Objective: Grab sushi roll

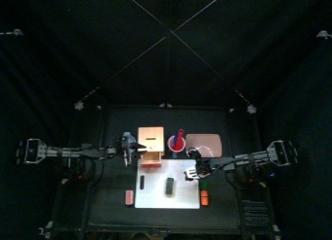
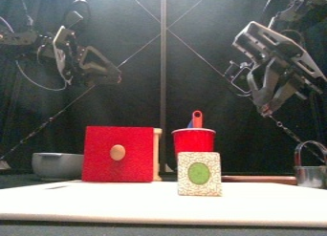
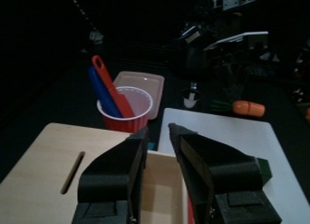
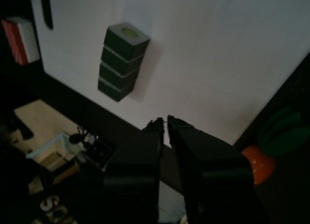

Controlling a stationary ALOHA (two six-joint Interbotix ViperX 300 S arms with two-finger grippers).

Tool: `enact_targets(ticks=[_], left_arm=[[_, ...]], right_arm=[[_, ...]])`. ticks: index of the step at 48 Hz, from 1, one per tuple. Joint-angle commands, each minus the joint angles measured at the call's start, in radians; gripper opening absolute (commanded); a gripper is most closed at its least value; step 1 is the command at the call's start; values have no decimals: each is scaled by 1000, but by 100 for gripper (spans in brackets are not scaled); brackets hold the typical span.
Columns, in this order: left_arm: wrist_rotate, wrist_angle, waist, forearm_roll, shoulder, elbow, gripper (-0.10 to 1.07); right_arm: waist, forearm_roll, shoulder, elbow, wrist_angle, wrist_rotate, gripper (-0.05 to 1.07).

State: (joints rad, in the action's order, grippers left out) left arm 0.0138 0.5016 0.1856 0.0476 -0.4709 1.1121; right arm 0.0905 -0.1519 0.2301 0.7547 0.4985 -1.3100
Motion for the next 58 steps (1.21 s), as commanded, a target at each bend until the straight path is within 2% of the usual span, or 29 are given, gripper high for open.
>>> enact_targets(ticks=[1,7,12,28,46,58], left_arm=[[-2,3,3,-5,-2,-21,69],[-3,2,3,-5,-2,-20,69],[-5,3,0,-3,-2,-18,69],[-5,5,-2,12,-2,-15,69],[-5,9,-3,12,-2,-2,69],[-6,9,-26,15,-3,2,69]], right_arm=[[26,77,-23,-55,-9,-77,78],[48,129,-83,-104,-20,-155,91],[49,130,-147,-153,-29,-184,97],[51,104,-333,-304,-14,-206,98],[51,95,-442,-390,35,-204,98],[63,103,-462,-445,178,-206,95]])
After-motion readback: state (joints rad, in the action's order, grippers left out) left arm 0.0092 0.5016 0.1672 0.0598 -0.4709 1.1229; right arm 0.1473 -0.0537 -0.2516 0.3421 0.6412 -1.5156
